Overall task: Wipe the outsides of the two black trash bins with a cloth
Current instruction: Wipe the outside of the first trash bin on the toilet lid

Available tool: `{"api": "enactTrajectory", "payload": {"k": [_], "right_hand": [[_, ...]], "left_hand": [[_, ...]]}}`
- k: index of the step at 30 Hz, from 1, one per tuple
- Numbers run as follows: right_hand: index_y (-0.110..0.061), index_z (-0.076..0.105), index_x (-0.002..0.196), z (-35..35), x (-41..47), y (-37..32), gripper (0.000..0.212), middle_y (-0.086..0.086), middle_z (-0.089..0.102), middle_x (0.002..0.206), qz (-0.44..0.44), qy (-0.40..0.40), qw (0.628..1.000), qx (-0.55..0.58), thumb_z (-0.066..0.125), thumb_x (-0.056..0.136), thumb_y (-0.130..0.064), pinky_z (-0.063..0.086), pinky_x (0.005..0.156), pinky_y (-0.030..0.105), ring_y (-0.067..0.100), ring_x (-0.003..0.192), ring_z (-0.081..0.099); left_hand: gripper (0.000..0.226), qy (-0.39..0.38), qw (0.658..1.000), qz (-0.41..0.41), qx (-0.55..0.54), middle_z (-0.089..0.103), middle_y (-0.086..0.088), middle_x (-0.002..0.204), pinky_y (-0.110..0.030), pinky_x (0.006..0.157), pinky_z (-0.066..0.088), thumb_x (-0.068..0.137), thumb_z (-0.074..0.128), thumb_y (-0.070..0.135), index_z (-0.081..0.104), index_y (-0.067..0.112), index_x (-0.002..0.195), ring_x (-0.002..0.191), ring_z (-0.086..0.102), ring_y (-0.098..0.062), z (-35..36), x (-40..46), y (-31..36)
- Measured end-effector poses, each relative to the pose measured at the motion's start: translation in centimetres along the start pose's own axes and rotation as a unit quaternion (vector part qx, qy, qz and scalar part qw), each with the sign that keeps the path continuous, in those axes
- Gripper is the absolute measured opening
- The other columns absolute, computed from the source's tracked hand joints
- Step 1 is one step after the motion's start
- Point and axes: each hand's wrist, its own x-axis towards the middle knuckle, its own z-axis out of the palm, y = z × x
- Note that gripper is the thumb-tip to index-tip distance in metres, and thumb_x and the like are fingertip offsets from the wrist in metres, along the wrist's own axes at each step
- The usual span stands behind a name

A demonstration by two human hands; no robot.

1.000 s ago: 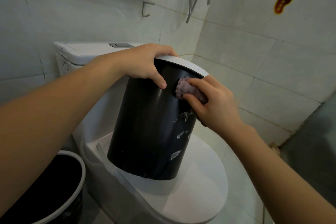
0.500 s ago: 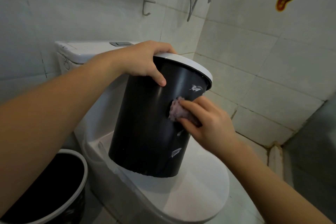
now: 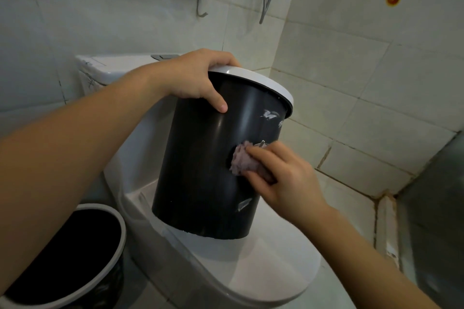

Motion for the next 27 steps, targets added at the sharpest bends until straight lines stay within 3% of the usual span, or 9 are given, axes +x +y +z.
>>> {"api": "enactTrajectory", "payload": {"k": [5,10,17,27], "right_hand": [[-0.016,0.068,0.123,0.3,-3.6,-1.3,0.034,0.002,0.062,0.096,-0.086,-0.071,0.994,0.009,0.061,0.098,-0.037,0.046,0.067,0.021,0.016,0.081,0.056],[-0.016,0.069,0.122,0.4,-4.3,-1.4,0.034,0.000,0.062,0.095,-0.071,-0.058,0.996,0.005,0.058,0.099,-0.039,0.042,0.067,0.018,0.015,0.082,0.056],[-0.018,0.069,0.121,0.1,-4.0,-1.2,0.034,-0.001,0.062,0.095,-0.043,-0.044,0.998,0.032,0.059,0.098,-0.040,0.048,0.066,0.021,0.014,0.082,0.057],[-0.018,0.067,0.123,0.5,-3.9,-0.8,0.038,-0.001,0.062,0.098,-0.023,-0.052,0.997,0.044,0.052,0.100,-0.044,0.051,0.066,0.023,0.015,0.085,0.058]], "left_hand": [[0.063,0.003,1.000,-0.002,-0.007,0.069,0.011,0.108,-0.041,0.093,0.055,0.061,0.090,0.009,0.063,0.038,0.111,0.102,0.066,-0.014,0.0,0.1,0.1],[0.065,0.009,0.999,-0.001,-0.036,0.068,0.010,0.109,-0.034,0.090,0.055,0.060,0.089,0.003,0.065,0.036,0.111,0.103,0.065,-0.013,0.3,0.3,0.4],[0.061,0.026,0.996,0.002,-0.089,0.070,-0.003,0.115,-0.038,0.096,0.055,0.059,0.088,-0.004,0.067,0.031,0.104,0.108,0.066,-0.022,0.1,0.1,-1.1],[0.077,0.007,1.000,0.016,0.023,0.061,0.007,0.123,-0.044,0.098,0.051,0.063,0.086,0.009,0.054,0.048,0.121,0.111,0.060,-0.017,0.7,1.1,0.4]]}}
